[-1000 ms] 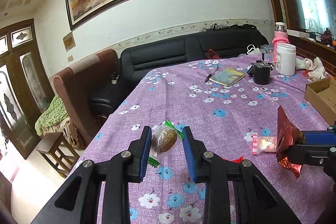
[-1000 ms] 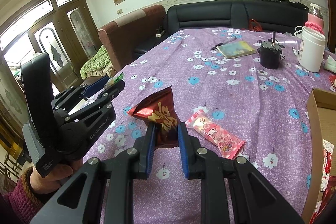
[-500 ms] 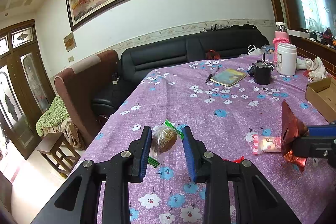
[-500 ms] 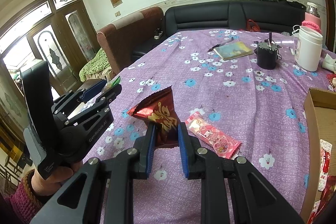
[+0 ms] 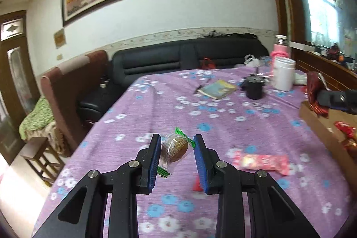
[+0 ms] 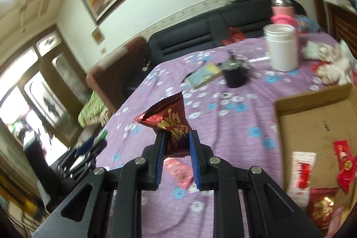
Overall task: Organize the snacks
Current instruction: 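Carry the green candy and red foil packet into the tray and open both grippers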
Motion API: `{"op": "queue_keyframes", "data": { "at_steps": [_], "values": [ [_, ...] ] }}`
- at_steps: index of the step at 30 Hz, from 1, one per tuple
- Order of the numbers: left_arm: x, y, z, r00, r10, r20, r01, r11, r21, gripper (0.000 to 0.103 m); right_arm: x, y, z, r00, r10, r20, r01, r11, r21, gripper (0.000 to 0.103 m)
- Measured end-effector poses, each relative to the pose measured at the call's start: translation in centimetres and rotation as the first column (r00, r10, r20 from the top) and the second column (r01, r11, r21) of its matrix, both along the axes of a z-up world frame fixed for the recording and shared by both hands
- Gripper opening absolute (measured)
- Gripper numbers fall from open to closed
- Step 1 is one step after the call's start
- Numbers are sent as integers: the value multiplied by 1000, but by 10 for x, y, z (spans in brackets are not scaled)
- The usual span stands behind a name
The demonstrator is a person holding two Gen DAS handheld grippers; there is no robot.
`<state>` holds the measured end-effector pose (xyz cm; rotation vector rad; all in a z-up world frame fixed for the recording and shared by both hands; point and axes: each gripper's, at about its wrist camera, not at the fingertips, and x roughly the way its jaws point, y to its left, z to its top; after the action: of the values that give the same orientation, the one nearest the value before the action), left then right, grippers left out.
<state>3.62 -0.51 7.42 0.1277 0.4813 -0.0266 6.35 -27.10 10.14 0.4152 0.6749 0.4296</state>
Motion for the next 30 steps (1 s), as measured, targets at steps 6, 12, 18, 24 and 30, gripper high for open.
{"op": "queue_keyframes", "data": {
  "at_steps": [6,12,18,24,30],
  "values": [
    [-6,-35,12,994,-98,-44,98,995,-20,31,6,-55,1,994,-103,-36,106,990,95,21],
    [-13,-98,31,969,-238,-65,235,971,-50,31,3,-109,1,974,-215,-77,224,965,136,21],
    [-21,-171,35,922,-376,-89,367,924,-104,31,-4,-155,-3,940,-321,-116,334,936,111,21],
    [-23,-238,28,859,-491,-144,465,866,-183,31,-5,-185,-16,899,-405,-168,410,912,-4,21],
    [-19,-285,2,811,-541,-224,499,838,-221,31,5,-192,-36,883,-417,-217,409,909,-84,21]
  ]
}}
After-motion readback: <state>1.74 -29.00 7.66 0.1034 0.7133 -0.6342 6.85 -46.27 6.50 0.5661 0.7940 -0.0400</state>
